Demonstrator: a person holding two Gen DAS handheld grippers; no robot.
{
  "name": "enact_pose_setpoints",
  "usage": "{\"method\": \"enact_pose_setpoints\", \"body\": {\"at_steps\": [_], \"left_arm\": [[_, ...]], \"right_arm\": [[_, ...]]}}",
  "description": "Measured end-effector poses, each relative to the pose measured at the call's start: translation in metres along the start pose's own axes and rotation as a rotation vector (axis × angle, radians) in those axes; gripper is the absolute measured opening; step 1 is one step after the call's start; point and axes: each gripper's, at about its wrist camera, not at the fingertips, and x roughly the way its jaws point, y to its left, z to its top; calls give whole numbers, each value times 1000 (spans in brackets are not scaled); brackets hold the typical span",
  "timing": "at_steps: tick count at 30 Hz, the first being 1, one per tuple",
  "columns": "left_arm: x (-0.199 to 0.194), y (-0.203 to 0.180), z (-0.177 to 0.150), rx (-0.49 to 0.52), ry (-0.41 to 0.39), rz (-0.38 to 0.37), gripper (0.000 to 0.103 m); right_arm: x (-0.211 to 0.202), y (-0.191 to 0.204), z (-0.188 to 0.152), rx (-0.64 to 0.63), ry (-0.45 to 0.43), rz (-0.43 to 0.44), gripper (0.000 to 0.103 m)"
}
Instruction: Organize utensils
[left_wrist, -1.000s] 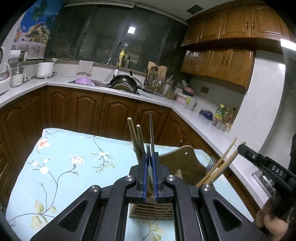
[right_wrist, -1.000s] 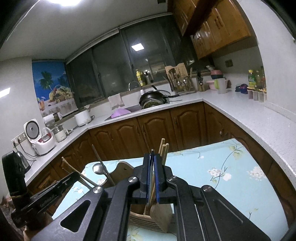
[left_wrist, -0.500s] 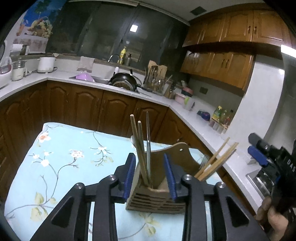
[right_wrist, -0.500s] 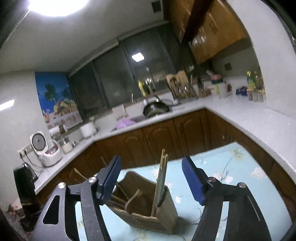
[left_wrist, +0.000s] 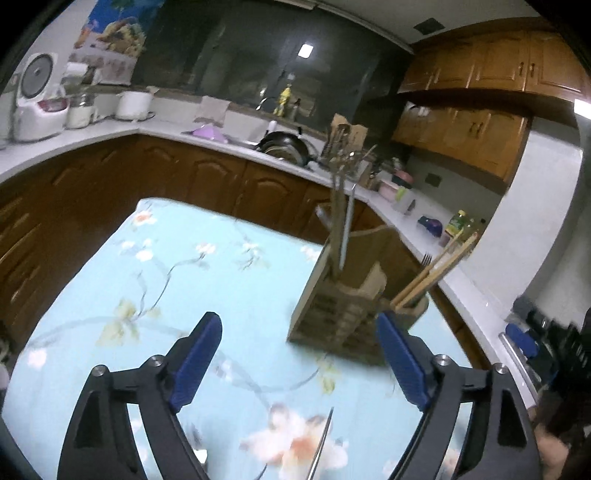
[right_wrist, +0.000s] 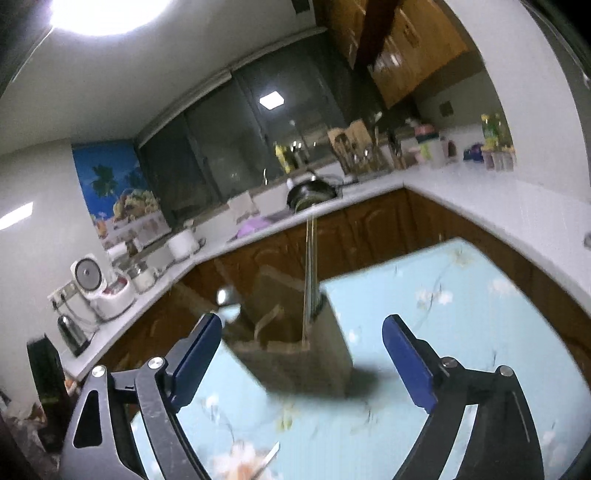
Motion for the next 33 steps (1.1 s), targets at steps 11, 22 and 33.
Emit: {"method": "enact_pose_setpoints", "body": {"at_steps": [11,22,33], "left_arm": [[-88,15,-73,-18,24,81,87],[-158,-2,-97,75,-67,103,89],[-240,-25,-161,240,-292,178,102]], "right_arm": [[-41,13,-87,-53,52,-23,92],[-109,32,-114,-195,-54,-85,101],[-169,51,-147,-303,-227,-109,103]]}}
